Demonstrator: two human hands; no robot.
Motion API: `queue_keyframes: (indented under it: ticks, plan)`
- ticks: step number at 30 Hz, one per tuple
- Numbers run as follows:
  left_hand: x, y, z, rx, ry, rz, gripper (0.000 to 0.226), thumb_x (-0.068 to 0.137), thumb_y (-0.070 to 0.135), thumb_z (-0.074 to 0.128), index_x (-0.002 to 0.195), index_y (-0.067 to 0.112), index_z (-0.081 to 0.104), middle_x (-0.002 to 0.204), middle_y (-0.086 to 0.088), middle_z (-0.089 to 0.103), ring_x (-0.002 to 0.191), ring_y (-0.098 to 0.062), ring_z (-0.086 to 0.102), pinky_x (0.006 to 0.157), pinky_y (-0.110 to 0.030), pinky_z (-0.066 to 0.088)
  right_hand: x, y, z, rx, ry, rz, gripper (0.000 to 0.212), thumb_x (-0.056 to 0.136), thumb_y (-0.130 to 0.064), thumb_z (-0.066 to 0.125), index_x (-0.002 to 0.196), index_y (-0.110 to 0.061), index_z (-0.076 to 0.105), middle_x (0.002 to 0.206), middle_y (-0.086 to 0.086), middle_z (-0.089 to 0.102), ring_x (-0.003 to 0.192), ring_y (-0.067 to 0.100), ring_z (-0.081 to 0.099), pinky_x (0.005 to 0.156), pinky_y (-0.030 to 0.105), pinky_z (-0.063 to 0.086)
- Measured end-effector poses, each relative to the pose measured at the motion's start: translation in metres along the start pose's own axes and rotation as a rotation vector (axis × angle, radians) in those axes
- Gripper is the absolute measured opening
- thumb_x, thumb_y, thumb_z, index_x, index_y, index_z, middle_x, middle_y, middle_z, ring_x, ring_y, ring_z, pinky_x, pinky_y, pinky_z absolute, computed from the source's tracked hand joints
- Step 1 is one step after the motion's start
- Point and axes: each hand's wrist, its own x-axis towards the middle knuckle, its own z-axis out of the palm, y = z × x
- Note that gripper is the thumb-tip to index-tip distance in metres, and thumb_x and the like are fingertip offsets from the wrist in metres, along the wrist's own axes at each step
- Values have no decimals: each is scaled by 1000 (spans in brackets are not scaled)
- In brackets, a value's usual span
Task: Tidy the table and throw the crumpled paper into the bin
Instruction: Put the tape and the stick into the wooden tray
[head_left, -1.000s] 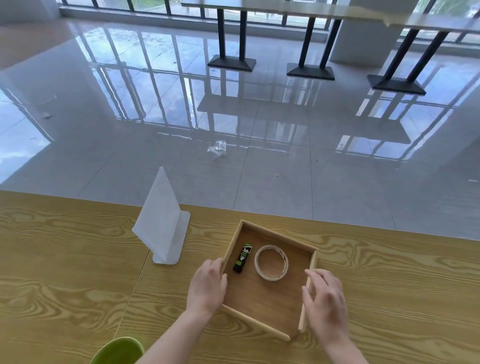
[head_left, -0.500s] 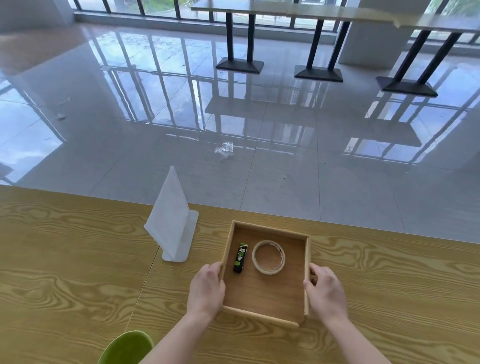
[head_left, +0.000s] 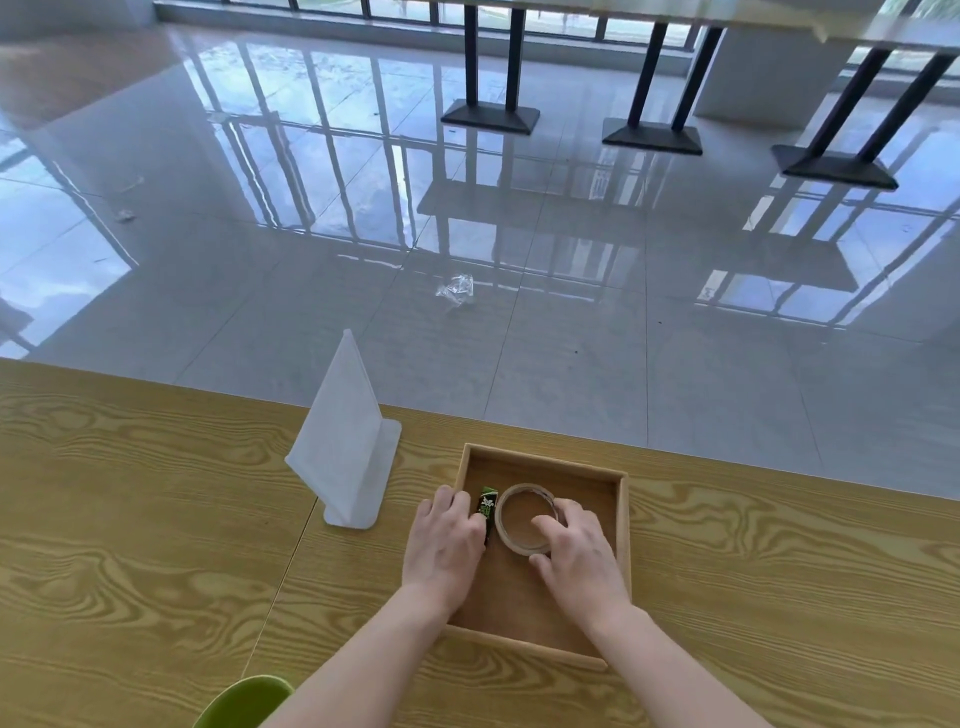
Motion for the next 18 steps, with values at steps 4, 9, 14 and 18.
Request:
queue_keyframes:
  ticks: [4,9,14,18]
  plan:
    - [4,-4,4,-34,35,6,16,94,26,57,101,17,68,104,-3,59,108,-26,46,88,-38,42,2,0,4,23,31,-23,34,85,-21,72,118,-21,63,141,7,46,127,23,42,106,30,40]
    - [2,-3,3,-37,37,-6,6,81,13,73,84,16,70,89,-4,59,87,-26,52,72,-36,49,-2,4,6,49,4,-43,37,85,-20,73,120,-22,63,148,5,41,136,20,36,111,29,34]
    - [13,-2,4,-26,68,-18,11,88,7,63,89,15,70,90,-4,58,87,-24,49,70,-34,46,7,0,6,21,36,-30,24,87,-17,71,110,-17,66,146,8,45,134,22,39,109,27,37]
    - [21,-1,4,-51,39,-44,17,96,6,50,100,13,65,98,-6,56,86,-23,52,69,-32,48,16,-7,5,24,56,7,21,89,-20,67,111,-17,66,148,5,44,129,20,41,106,26,40]
